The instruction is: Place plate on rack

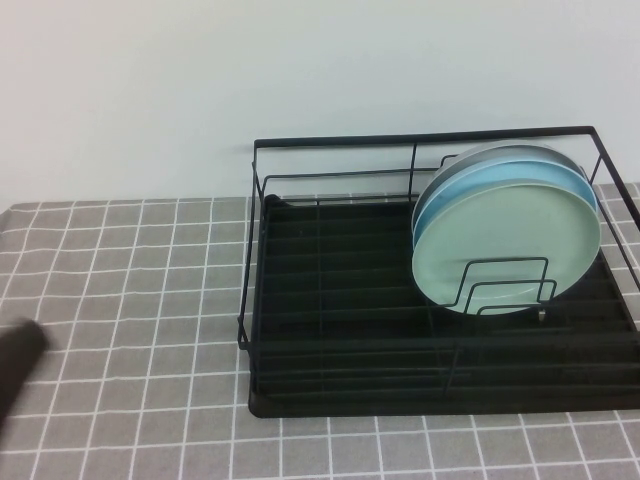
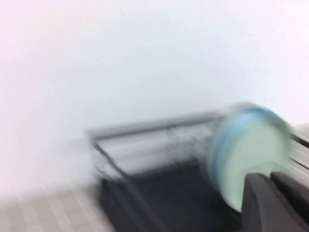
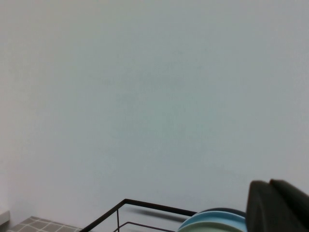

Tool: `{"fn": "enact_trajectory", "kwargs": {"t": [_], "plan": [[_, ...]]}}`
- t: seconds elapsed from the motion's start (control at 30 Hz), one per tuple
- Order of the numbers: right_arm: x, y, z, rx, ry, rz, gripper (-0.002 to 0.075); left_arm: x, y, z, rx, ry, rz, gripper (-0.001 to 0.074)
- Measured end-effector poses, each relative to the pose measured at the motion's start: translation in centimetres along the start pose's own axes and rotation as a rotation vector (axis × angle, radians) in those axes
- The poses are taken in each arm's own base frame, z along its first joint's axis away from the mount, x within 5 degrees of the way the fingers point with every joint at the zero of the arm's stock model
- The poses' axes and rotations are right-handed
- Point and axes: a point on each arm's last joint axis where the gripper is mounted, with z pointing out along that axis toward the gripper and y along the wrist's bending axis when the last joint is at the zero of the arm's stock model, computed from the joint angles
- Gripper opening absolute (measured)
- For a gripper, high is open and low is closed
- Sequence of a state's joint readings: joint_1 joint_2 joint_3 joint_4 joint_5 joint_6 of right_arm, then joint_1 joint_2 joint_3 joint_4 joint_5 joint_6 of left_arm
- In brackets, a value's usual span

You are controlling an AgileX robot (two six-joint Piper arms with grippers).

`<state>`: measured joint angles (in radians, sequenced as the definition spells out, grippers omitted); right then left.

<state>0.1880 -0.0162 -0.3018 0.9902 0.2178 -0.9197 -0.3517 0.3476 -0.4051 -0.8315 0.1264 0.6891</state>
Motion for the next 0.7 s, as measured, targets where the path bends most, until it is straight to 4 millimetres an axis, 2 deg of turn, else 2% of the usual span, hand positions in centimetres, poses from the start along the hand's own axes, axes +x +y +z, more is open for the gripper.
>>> {"fn": "enact_trajectory", "kwargs": {"t": [0.1, 0.17, 0.4, 0.57, 0.7], "plan": [[0.0, 0.0, 0.0, 0.000, 0.000, 0.000, -0.0003, 0.6, 1.0, -1.0, -0.118, -0.066, 0.069, 0.0000], [0.0, 0.0, 0.0, 0.000, 0.000, 0.000, -0.0003, 1.6, 1.5, -1.7, -0.180, -0.070, 0.047, 0.0000], [0.0, 0.0, 0.0, 0.000, 0.000, 0.000, -0.0003, 7.5, 2.7, -3.4, -0.322, 0.024, 0.074, 0.0000], [0.0, 0.0, 0.0, 0.000, 0.000, 0.000, -0.0003, 11.2, 3.4, -4.0, -0.396, 0.071, -0.008, 0.0000], [0.0, 0.0, 0.0, 0.000, 0.000, 0.000, -0.0003, 13.8, 3.7, -4.1, -0.405, 0.230, -0.017, 0.0001]]}}
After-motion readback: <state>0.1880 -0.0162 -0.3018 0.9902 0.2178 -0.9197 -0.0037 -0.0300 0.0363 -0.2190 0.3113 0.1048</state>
